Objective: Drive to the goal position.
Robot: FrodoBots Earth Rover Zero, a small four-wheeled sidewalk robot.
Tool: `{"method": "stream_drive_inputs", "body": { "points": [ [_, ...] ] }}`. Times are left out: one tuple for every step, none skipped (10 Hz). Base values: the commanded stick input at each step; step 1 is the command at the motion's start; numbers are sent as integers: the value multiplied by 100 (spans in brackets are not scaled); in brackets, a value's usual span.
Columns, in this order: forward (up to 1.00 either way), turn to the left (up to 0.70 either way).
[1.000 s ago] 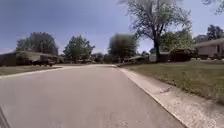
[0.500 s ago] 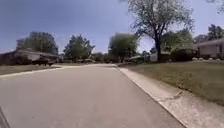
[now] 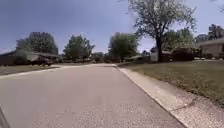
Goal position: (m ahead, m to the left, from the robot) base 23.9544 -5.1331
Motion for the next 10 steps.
{"method": "stream_drive_inputs", "body": {
  "points": [
    [70,0],
    [70,0],
    [70,0],
    [70,0],
    [70,0],
    [70,0],
    [70,0],
    [70,0],
    [70,0],
    [70,0]
  ]
}}
